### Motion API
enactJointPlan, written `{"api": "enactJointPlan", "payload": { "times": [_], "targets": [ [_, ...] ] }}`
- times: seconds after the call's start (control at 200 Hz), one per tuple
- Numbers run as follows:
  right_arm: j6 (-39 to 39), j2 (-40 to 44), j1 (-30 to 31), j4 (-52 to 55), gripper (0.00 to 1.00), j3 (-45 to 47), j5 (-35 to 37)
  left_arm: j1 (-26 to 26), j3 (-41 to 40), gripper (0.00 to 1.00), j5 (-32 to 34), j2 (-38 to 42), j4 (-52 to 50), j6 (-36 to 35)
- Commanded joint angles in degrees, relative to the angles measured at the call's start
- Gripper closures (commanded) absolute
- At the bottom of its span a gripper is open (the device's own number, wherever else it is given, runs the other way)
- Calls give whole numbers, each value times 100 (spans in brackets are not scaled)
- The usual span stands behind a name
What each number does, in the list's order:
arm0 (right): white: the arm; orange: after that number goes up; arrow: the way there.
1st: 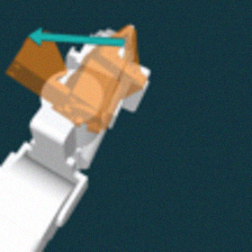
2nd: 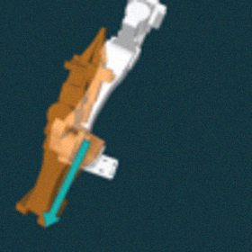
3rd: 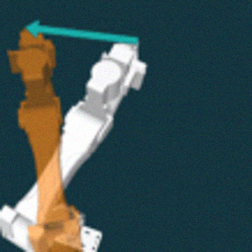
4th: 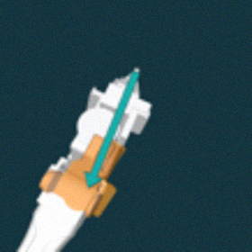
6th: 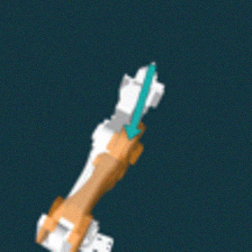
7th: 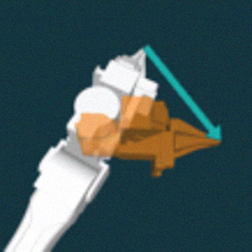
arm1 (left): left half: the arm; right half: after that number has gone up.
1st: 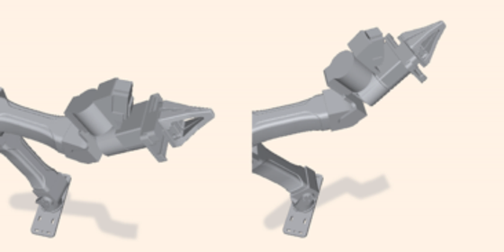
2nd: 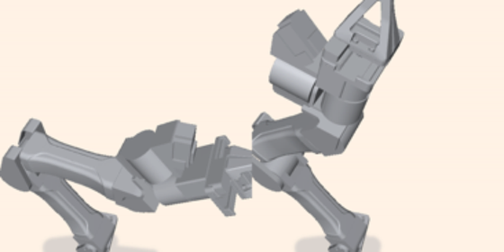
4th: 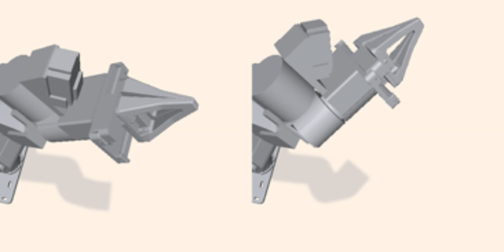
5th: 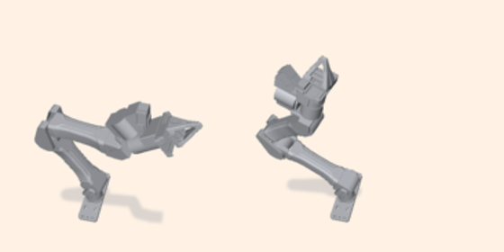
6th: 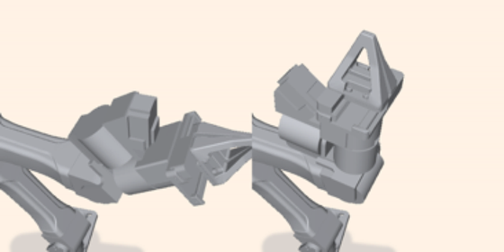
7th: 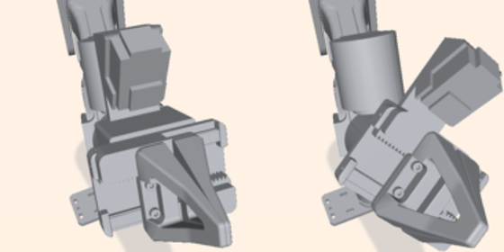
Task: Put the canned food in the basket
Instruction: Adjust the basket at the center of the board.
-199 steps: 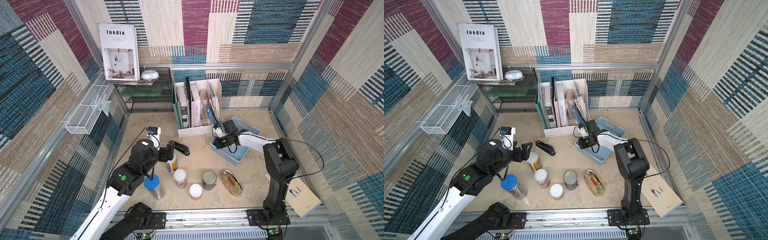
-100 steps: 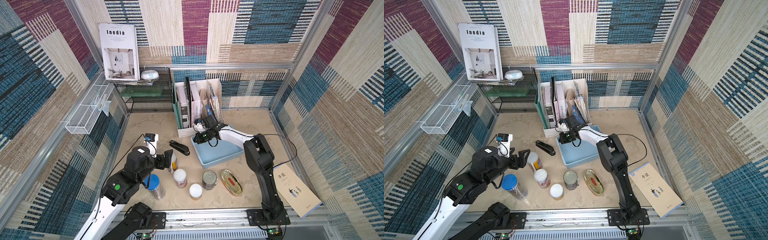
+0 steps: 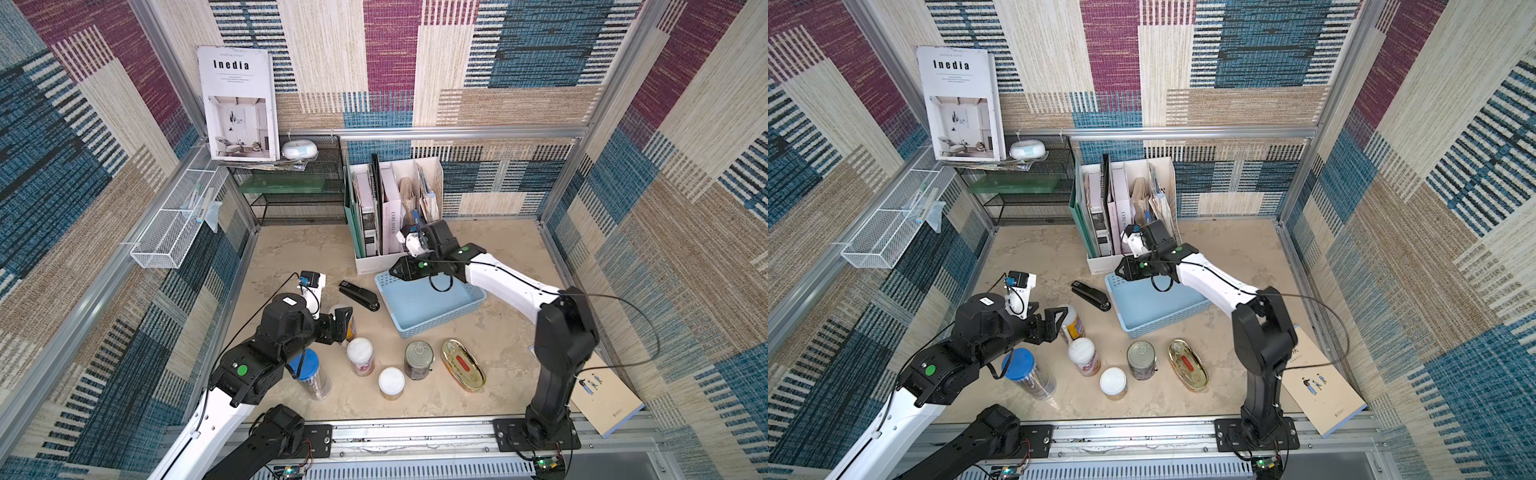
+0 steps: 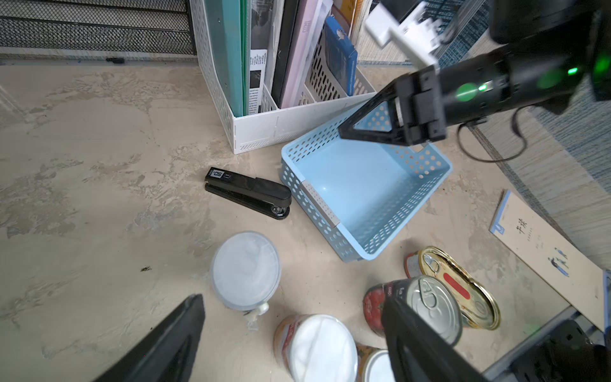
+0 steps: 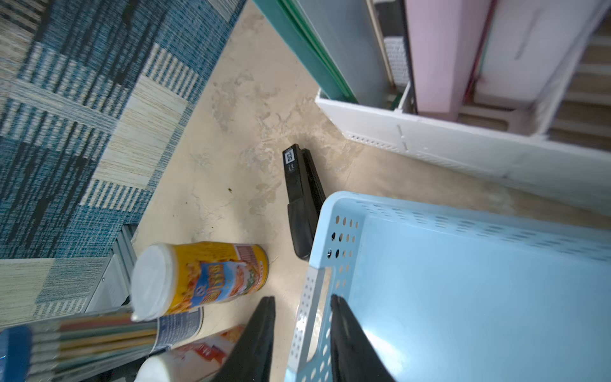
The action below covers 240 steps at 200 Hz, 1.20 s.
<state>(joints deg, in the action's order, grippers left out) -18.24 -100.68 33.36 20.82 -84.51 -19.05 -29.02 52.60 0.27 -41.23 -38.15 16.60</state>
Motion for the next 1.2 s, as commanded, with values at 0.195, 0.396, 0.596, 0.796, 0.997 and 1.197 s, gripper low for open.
{"api": "enactJointPlan", "payload": {
  "times": [0.195, 0.396, 0.596, 0.796, 0.997, 1.197],
  "targets": [
    [892, 427, -1374, 502, 52, 892, 2013, -948, 337, 12, 34, -693, 315, -54],
    [1206, -73, -1657, 592, 53, 804, 2333, -1262, 479, 11, 281, -1012, 291, -27],
    [1376, 71, -1675, 405, 52, 928, 2695, -1306, 418, 11, 280, -1042, 292, -28],
    [1489, -308, -1807, 231, 55, 1077, 2302, -1309, 357, 11, 274, -1088, 346, -41],
    [1022, -144, -1798, 238, 71, 1430, 2275, -1317, 443, 11, 407, -1062, 273, -154],
    [381, 580, -1714, 366, 77, 2062, 2151, -1317, 453, 10, 508, -1070, 256, -228]
  ]
}}
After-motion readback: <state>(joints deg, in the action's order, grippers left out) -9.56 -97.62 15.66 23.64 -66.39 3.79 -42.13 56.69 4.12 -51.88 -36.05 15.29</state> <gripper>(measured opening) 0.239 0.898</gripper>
